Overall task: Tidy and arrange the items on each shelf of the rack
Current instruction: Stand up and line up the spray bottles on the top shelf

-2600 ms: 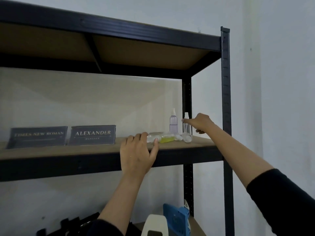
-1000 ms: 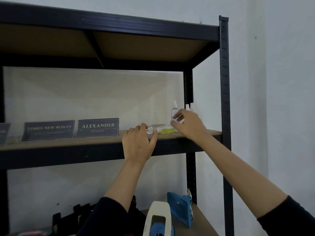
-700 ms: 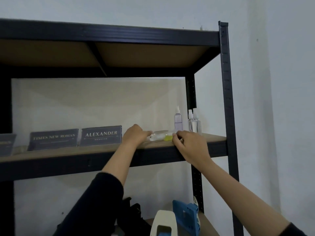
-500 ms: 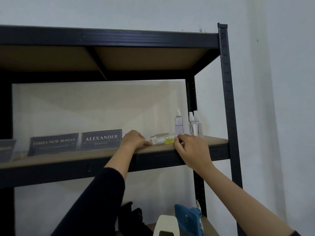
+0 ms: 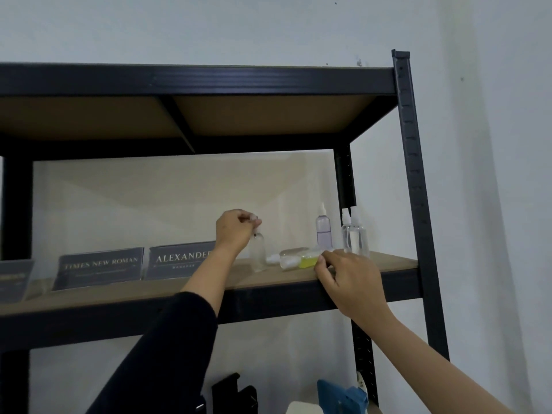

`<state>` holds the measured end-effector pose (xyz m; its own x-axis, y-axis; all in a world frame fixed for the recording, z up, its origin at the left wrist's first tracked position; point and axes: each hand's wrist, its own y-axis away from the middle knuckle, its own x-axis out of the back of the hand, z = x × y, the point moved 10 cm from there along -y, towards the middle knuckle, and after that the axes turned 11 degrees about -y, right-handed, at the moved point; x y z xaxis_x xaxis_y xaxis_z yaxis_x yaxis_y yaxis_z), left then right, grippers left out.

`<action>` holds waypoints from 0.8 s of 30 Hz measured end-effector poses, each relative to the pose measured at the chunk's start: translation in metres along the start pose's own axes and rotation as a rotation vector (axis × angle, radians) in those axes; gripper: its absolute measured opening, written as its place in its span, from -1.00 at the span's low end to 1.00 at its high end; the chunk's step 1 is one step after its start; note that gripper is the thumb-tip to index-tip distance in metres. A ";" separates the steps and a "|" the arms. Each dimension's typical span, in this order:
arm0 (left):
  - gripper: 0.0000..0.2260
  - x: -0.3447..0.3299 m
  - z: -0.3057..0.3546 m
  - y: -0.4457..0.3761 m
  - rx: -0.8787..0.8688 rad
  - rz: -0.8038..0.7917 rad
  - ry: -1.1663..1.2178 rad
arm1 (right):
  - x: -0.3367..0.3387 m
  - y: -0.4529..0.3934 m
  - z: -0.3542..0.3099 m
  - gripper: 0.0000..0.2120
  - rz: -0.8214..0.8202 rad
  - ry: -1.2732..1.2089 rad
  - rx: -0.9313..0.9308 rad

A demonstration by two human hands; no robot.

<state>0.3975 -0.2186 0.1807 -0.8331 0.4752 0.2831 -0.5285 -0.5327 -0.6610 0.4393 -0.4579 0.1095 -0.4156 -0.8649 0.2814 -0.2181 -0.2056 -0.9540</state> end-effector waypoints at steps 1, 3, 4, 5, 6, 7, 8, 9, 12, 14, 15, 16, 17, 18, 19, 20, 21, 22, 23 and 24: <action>-0.90 -0.002 0.001 -0.003 -0.004 -0.013 -0.012 | 0.000 0.000 0.000 -0.65 0.003 0.005 0.001; -0.89 -0.006 0.000 -0.009 -0.015 -0.034 -0.069 | 0.000 0.000 0.000 -0.65 0.008 0.011 0.001; -0.89 -0.008 -0.001 -0.011 -0.013 -0.041 -0.097 | 0.000 -0.001 0.000 -0.65 0.009 0.009 0.001; -0.88 -0.008 -0.005 -0.012 0.001 -0.049 -0.118 | 0.000 -0.001 0.000 -0.65 0.006 0.006 0.003; -0.86 -0.008 -0.009 -0.013 0.017 -0.059 -0.133 | 0.000 -0.001 0.000 -0.65 0.004 0.004 0.005; -0.81 -0.009 -0.013 -0.014 0.033 -0.073 -0.147 | 0.001 0.000 0.000 -0.65 0.003 0.005 0.007; -0.76 -0.010 -0.015 -0.013 0.043 -0.088 -0.163 | 0.002 -0.001 0.000 -0.65 0.003 0.006 0.007; -0.72 -0.011 -0.016 -0.012 0.049 -0.106 -0.181 | 0.002 -0.001 0.000 -0.65 0.004 0.005 0.005; -0.57 -0.016 -0.015 -0.010 0.054 -0.160 -0.221 | 0.002 0.000 -0.001 -0.65 0.008 0.000 0.006; -0.47 -0.016 -0.007 -0.012 0.010 -0.142 -0.270 | 0.002 0.000 -0.001 -0.67 0.007 -0.010 0.009; -0.46 -0.014 0.000 -0.014 -0.034 -0.105 -0.297 | 0.002 0.001 -0.001 -0.67 0.007 -0.013 0.010; -0.50 -0.012 0.010 -0.016 -0.094 -0.064 -0.327 | 0.002 0.001 -0.001 -0.67 0.007 -0.013 0.009; -0.56 -0.012 0.022 -0.017 -0.169 -0.032 -0.367 | 0.002 0.001 -0.001 -0.66 0.008 -0.011 0.009; -0.64 -0.015 0.035 -0.017 -0.247 -0.020 -0.414 | 0.002 0.001 -0.001 -0.66 0.010 -0.008 0.010; -0.72 -0.022 0.047 -0.018 -0.312 -0.044 -0.457 | 0.002 0.001 -0.001 -0.67 0.014 -0.007 0.010; -0.79 -0.031 0.055 -0.018 -0.353 -0.101 -0.484 | 0.003 0.001 -0.002 -0.67 0.020 -0.008 0.012; -0.84 -0.043 0.059 -0.019 -0.364 -0.183 -0.508 | 0.003 0.001 -0.002 -0.68 0.026 -0.011 0.015; -0.86 -0.057 0.062 -0.021 -0.364 -0.271 -0.555 | 0.004 0.001 -0.003 -0.68 0.032 -0.014 0.017; -0.87 -0.070 0.063 -0.022 -0.367 -0.351 -0.631 | 0.004 0.001 -0.003 -0.67 0.037 -0.017 0.019; -0.87 -0.082 0.063 -0.023 -0.365 -0.424 -0.716 | 0.005 0.002 -0.003 -0.66 0.041 -0.021 0.024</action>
<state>0.4679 -0.2899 0.2165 -0.5470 -0.0333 0.8365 -0.8310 -0.0993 -0.5474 0.4345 -0.4609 0.1096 -0.4047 -0.8823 0.2405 -0.1801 -0.1809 -0.9669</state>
